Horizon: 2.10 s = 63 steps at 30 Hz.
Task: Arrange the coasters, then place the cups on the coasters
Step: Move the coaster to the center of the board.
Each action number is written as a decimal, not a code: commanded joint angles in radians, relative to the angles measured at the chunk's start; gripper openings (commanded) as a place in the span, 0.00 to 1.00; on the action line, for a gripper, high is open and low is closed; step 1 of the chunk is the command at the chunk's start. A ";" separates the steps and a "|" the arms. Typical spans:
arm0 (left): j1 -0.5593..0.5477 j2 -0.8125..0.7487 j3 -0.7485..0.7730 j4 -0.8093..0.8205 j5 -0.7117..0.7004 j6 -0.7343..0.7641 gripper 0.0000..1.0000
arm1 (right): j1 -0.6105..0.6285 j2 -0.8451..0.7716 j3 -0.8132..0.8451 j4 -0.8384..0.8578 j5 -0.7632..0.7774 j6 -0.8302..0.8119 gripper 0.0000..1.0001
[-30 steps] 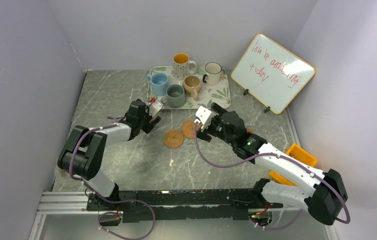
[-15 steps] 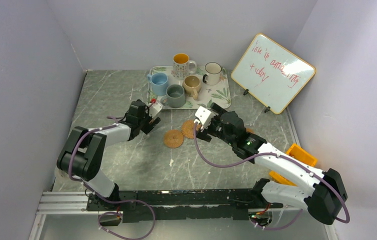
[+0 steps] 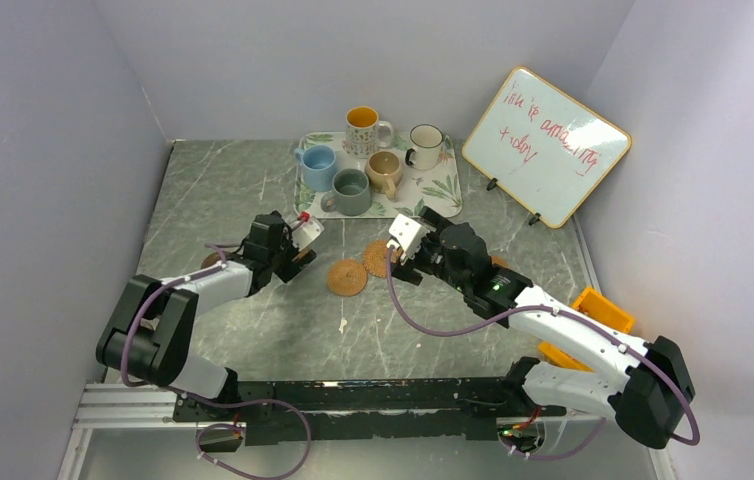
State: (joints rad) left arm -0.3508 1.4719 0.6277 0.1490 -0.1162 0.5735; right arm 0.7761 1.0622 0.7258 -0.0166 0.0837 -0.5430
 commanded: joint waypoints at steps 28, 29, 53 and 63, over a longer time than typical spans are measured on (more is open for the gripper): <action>-0.007 -0.137 -0.127 -0.126 -0.073 0.066 1.00 | 0.005 0.006 0.002 0.040 -0.009 -0.005 0.98; -0.007 -0.128 -0.123 -0.109 -0.092 0.060 1.00 | 0.005 0.007 0.002 0.040 -0.008 -0.003 0.98; -0.004 -0.018 -0.120 0.046 -0.350 0.079 1.00 | 0.005 0.002 0.001 0.038 -0.018 -0.002 0.98; -0.002 -0.034 -0.095 0.058 -0.343 0.045 1.00 | 0.005 -0.001 0.003 0.037 -0.016 0.000 0.98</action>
State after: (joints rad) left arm -0.3607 1.4433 0.5335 0.2447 -0.4545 0.6346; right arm 0.7761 1.0679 0.7254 -0.0166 0.0765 -0.5430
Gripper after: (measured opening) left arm 0.995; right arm 0.982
